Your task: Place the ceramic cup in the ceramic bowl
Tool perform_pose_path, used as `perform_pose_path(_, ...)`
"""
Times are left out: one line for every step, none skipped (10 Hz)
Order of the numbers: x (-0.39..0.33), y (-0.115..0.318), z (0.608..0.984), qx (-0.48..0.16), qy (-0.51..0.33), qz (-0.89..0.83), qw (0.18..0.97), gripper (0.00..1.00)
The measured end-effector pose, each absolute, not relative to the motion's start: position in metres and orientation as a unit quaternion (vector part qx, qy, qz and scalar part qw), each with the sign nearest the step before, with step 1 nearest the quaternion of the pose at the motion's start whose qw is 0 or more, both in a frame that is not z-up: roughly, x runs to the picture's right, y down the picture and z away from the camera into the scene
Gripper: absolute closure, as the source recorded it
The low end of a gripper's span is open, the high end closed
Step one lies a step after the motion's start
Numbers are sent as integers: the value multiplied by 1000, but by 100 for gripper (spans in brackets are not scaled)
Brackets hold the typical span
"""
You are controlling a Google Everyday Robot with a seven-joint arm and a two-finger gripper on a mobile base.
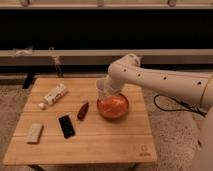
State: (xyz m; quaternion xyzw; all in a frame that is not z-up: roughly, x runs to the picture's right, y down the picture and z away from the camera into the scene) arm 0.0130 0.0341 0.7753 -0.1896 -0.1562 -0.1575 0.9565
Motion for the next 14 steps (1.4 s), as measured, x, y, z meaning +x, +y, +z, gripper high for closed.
perform_pose_path(16, 43, 785, -198, -152, -153, 956, 100)
perform_pose_path(21, 50, 795, -204, -146, -148, 957, 100)
perform_pose_path(25, 56, 804, -209, -143, -145, 957, 100)
perform_pose_path(26, 61, 814, -212, -141, -143, 956, 98)
perform_pose_path(28, 65, 822, -215, -139, -138, 957, 90)
perform_pose_path(36, 67, 827, -217, -132, -131, 958, 79)
perform_pose_path(43, 67, 829, -217, -126, -122, 960, 67)
perform_pose_path(47, 67, 832, -218, -119, -119, 961, 59)
perform_pose_path(51, 67, 835, -220, -112, -117, 962, 51)
perform_pose_path(56, 67, 837, -221, -104, -112, 963, 41)
perform_pose_path(67, 68, 838, -222, -95, -106, 965, 36)
perform_pose_path(77, 69, 837, -223, -90, -103, 965, 36)
perform_pose_path(76, 71, 836, -226, -90, -104, 964, 36)
perform_pose_path(73, 71, 835, -229, -93, -107, 963, 36)
